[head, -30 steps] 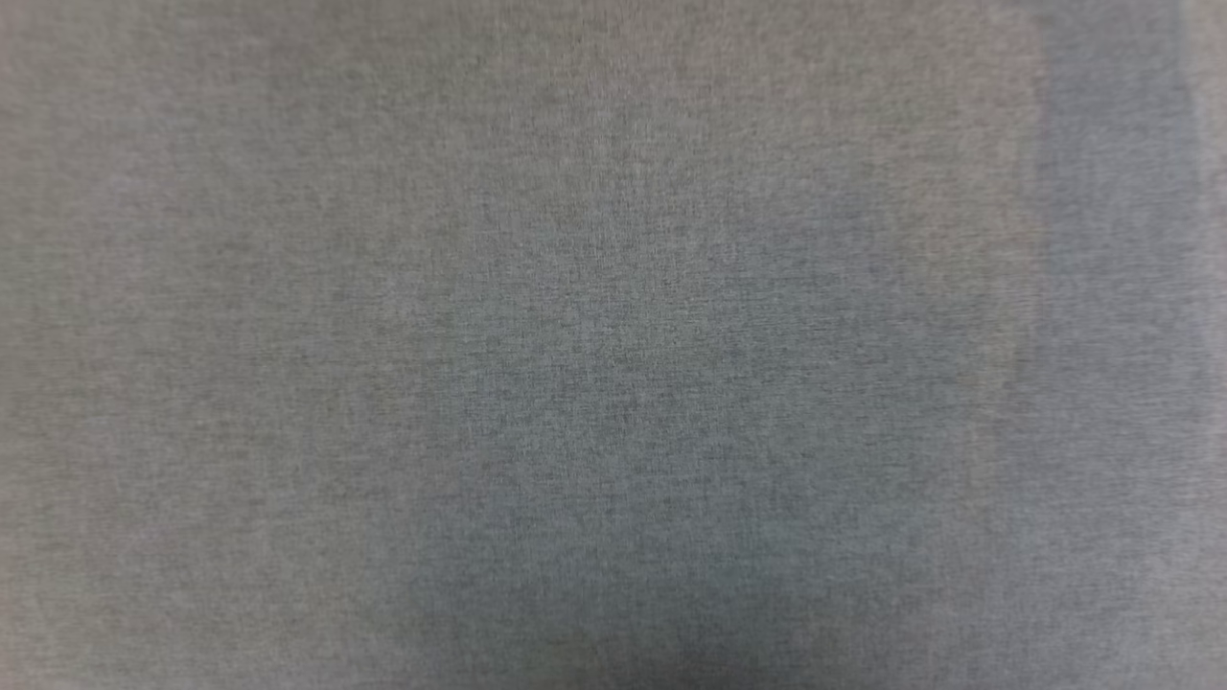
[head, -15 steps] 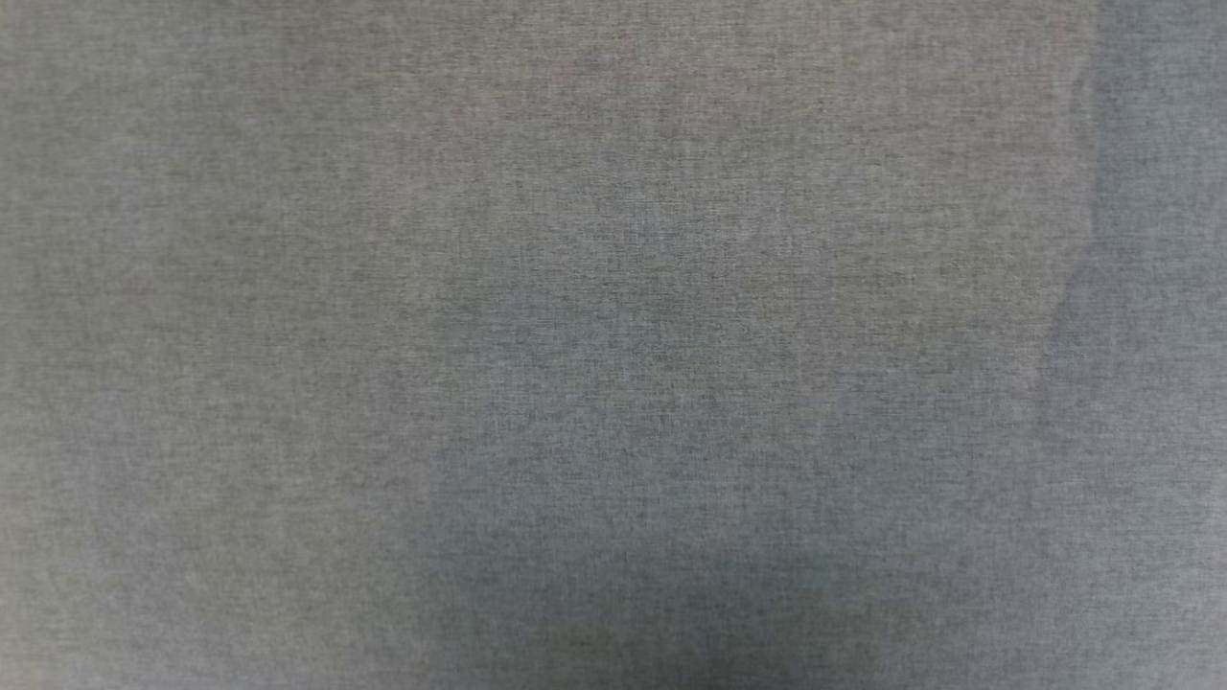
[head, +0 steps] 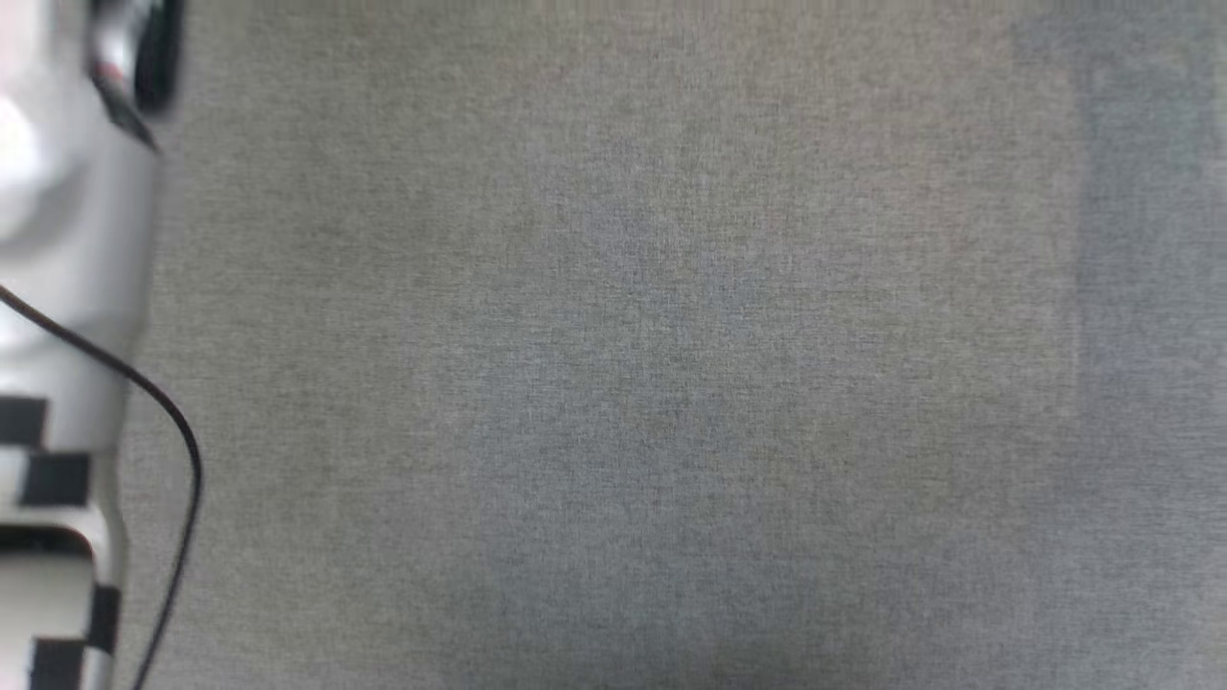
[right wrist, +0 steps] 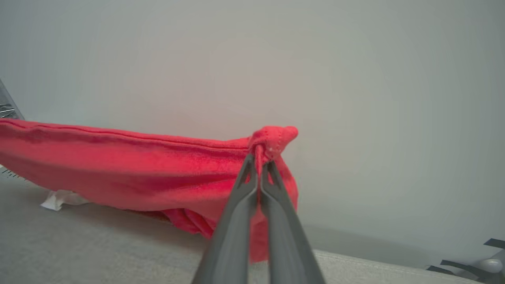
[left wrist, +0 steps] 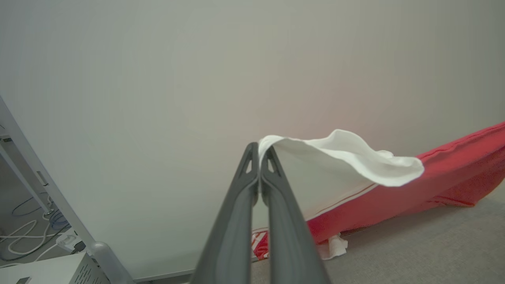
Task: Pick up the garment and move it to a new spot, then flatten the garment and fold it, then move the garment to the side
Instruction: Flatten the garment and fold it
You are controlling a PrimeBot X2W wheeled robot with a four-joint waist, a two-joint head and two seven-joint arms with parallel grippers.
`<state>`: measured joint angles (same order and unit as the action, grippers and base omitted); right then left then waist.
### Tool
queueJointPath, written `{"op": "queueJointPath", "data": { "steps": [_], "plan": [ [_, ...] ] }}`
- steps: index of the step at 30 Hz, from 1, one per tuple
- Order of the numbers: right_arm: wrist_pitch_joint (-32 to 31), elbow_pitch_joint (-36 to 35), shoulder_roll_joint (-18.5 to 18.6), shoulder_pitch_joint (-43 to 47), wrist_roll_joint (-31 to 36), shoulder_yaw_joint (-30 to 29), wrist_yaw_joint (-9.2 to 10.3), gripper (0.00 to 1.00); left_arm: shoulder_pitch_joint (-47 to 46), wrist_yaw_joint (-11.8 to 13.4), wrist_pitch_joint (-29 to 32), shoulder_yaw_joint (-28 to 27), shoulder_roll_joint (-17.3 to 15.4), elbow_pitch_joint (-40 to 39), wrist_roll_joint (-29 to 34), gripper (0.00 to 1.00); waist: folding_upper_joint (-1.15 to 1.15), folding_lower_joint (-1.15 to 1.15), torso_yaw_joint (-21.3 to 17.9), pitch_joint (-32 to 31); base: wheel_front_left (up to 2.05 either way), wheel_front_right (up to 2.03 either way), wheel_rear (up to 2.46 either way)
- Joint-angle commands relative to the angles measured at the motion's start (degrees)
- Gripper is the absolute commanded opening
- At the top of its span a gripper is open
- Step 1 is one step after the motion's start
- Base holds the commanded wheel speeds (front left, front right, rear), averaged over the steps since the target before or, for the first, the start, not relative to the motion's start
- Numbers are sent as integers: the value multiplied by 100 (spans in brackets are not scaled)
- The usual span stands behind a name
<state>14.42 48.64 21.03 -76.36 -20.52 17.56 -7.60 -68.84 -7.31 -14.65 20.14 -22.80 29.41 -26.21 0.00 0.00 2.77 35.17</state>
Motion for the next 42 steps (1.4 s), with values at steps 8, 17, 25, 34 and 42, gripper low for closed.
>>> {"op": "queueJointPath", "data": {
  "steps": [8, 17, 25, 34, 42],
  "plan": [
    [56, -377, 109, 1661, -591, 671, 11, 0, 2055, -16, -34, 251, 195, 53, -285, 0, 0, 0, 104, -1344, 0, 0, 0],
    [57, -490, 234, 3071, -1469, 1208, 11, 0, 3567, -17, 25, 523, 15, 114, -607, 0, 0, 0, 220, -2103, 0, 0, 0],
    [56, -304, 214, 3900, -2142, 1318, 11, 0, 4510, 40, 264, 672, -236, -315, -755, 0, 0, 0, 318, -2580, 0, 0, 0],
    [56, -415, 231, 4663, -2756, 1378, 11, 0, 5505, 178, 772, 919, -558, -1197, -822, 0, 0, 0, 375, -3043, 0, 0, 0],
    [-203, -738, 332, 5447, -3209, 1677, 11, 0, 6612, 173, 1545, 1114, -1026, -2010, -1321, 0, 0, 0, 257, -3673, 0, 0, 0]
  ]
}}
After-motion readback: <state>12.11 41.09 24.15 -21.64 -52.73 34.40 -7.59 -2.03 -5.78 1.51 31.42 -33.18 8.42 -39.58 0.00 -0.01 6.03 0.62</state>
